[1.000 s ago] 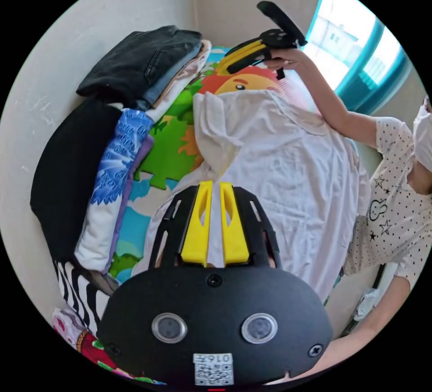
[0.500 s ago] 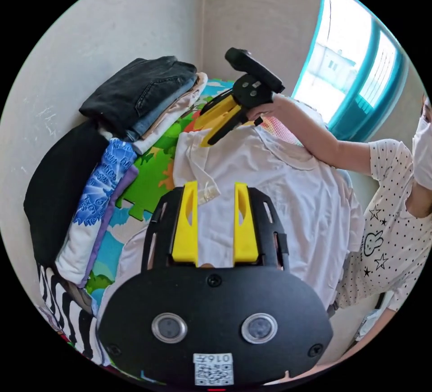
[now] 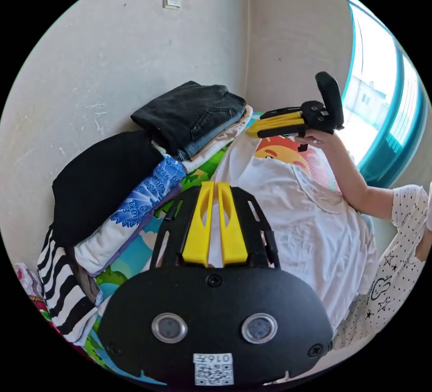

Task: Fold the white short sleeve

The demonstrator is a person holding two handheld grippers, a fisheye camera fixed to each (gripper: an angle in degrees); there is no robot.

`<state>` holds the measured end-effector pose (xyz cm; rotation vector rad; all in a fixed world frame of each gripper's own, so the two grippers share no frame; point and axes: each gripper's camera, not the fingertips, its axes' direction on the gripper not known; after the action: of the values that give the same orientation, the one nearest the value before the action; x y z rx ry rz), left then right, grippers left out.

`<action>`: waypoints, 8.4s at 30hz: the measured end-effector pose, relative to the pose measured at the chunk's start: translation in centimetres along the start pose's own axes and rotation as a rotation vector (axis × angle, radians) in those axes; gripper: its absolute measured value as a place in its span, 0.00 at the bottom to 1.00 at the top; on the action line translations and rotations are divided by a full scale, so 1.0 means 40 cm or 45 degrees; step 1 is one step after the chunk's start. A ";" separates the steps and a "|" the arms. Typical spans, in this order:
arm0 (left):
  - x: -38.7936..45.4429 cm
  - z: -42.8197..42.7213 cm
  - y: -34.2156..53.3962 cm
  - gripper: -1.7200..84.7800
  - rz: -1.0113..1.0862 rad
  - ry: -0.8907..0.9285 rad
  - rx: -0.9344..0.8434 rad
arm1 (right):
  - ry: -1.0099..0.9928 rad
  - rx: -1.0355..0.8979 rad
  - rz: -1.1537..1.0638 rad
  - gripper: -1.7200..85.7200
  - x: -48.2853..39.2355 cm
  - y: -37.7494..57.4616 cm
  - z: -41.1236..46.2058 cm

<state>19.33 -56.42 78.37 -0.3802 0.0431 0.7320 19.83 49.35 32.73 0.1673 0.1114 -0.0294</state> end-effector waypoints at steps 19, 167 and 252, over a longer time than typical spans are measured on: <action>0.000 0.012 0.158 0.04 0.006 0.058 -0.247 | -0.288 -0.259 -0.358 0.11 -0.060 -0.058 -0.112; 1.500 -0.420 1.507 0.01 -0.250 0.774 0.082 | -0.371 -0.233 0.281 0.17 -1.060 1.048 -2.301; 1.248 -0.689 1.448 0.01 -0.608 -0.140 0.185 | -0.100 -0.070 0.422 0.10 -0.487 0.846 -1.727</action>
<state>20.96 5.29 25.51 -0.1980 -0.0955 0.2741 -5.71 94.70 -27.20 0.1275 0.0047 0.2973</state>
